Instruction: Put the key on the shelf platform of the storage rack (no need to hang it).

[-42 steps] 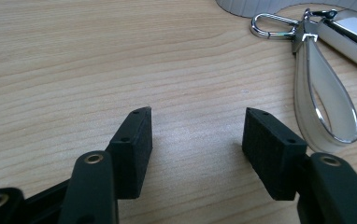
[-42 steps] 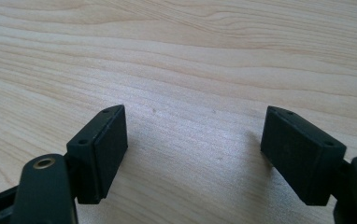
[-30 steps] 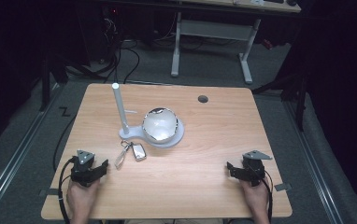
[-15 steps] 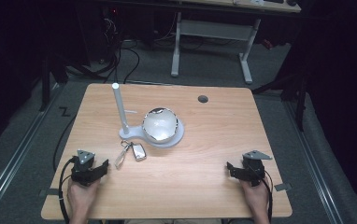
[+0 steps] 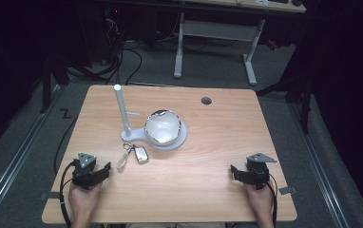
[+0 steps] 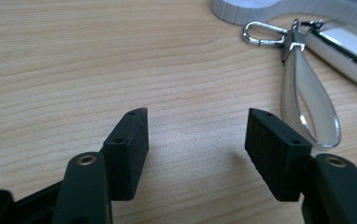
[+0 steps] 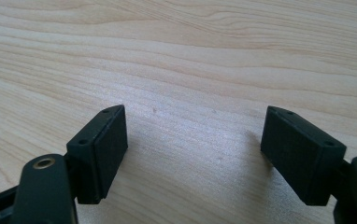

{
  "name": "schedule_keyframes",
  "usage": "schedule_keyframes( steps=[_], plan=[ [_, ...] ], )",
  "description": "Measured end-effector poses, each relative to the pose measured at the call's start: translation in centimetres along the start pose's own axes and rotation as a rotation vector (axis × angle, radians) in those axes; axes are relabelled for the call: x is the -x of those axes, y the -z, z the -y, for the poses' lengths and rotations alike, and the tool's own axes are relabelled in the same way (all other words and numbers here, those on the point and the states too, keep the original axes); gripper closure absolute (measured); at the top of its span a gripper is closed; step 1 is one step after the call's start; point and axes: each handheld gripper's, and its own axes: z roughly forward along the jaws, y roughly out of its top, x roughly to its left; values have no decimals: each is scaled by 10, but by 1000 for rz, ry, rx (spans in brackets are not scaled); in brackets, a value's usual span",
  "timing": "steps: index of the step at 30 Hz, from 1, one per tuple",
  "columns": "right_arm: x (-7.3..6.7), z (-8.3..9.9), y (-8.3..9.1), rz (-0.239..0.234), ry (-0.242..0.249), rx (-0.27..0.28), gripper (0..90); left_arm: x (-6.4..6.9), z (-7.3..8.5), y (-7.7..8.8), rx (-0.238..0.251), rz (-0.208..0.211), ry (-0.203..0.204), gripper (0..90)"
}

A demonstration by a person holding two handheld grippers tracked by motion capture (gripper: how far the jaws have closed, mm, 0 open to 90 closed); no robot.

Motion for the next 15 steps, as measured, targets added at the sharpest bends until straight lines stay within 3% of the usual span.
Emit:
schedule_keyframes(
  steps=[6,11,15],
  plan=[
    [0,0,0,0,0,0,232,2,-6,6,-13,10,31,386],
    [0,0,0,0,0,0,232,5,-6,12,-8,38,3,393],
    [0,0,0,0,0,0,232,11,-8,19,-14,61,38,404]
  ],
)
